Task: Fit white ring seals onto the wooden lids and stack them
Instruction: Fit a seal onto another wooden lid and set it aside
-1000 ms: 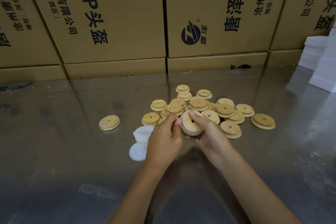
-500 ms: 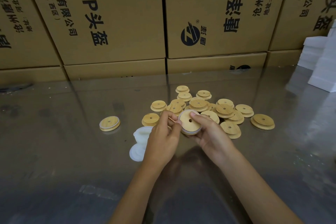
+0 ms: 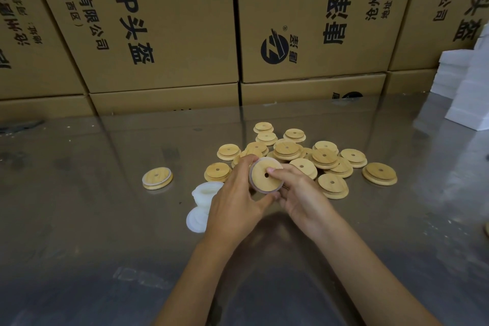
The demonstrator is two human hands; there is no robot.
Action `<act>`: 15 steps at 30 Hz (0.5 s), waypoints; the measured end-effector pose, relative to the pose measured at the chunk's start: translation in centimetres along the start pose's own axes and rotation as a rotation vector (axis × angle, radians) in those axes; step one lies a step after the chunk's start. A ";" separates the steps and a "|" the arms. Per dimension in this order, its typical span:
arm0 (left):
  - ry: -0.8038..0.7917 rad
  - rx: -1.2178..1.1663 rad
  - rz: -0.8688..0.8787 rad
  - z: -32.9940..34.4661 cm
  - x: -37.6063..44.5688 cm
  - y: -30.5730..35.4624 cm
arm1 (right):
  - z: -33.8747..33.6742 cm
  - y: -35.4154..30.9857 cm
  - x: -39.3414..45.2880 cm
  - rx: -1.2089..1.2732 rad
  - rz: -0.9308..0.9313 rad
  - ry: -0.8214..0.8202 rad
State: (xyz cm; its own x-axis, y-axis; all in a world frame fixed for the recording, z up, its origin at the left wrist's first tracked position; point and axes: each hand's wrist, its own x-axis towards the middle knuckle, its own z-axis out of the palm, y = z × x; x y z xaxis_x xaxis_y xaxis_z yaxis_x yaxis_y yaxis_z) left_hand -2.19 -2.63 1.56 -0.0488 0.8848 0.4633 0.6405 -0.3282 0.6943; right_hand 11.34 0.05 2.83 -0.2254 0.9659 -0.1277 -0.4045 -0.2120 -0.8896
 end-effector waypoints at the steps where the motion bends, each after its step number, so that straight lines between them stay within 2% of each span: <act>1: 0.018 0.006 0.009 0.0 0.0 0.1 | 0.0 0.0 0.0 -0.019 -0.005 -0.004; 7: 0.164 0.090 0.072 -0.3 0.1 0.3 | 0.2 0.3 -0.2 -0.136 -0.032 -0.082; 15: 0.185 -0.021 0.032 -0.2 0.4 -0.3 | 0.1 0.2 0.1 0.016 0.026 -0.114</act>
State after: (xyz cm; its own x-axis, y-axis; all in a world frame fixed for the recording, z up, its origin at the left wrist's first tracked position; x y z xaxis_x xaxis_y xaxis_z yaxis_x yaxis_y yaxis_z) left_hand -2.59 -2.22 1.69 -0.1700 0.7987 0.5771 0.6283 -0.3633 0.6879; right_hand 11.16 0.09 2.67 -0.3353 0.9369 -0.0993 -0.4110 -0.2403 -0.8794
